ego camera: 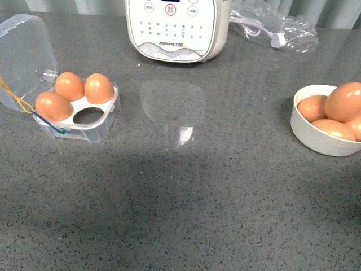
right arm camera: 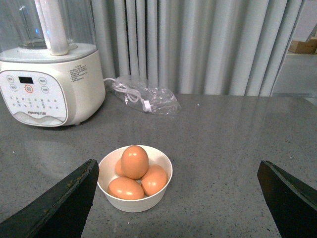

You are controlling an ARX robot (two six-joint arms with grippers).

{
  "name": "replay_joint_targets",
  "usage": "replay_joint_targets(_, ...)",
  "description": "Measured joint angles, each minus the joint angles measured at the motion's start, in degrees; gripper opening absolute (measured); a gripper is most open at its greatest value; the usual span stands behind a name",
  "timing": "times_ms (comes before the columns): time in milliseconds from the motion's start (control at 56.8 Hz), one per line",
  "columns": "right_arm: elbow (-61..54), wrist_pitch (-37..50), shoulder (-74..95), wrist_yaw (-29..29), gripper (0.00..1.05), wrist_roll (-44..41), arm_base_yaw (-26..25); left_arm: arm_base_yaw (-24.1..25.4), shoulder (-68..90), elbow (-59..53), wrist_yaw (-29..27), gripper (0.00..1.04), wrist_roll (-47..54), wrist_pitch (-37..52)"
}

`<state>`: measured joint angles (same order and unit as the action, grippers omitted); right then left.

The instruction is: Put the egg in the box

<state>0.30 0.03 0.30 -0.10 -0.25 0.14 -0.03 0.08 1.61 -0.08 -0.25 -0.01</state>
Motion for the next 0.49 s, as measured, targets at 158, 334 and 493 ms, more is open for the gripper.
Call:
replay_joint_targets(158, 0.00, 0.00, 0.00, 0.00, 0.97, 0.00, 0.00, 0.02, 0.00, 0.00, 0.00, 0.98, 0.00, 0.00)
replay_joint_targets(334, 0.00, 0.00, 0.00, 0.00, 0.97, 0.00, 0.00, 0.00, 0.00, 0.00, 0.02, 0.98, 0.00, 0.00)
replay_joint_targets(493, 0.00, 0.02, 0.00, 0.04, 0.97, -0.02, 0.00, 0.02, 0.00, 0.00, 0.00, 0.98, 0.00, 0.00)
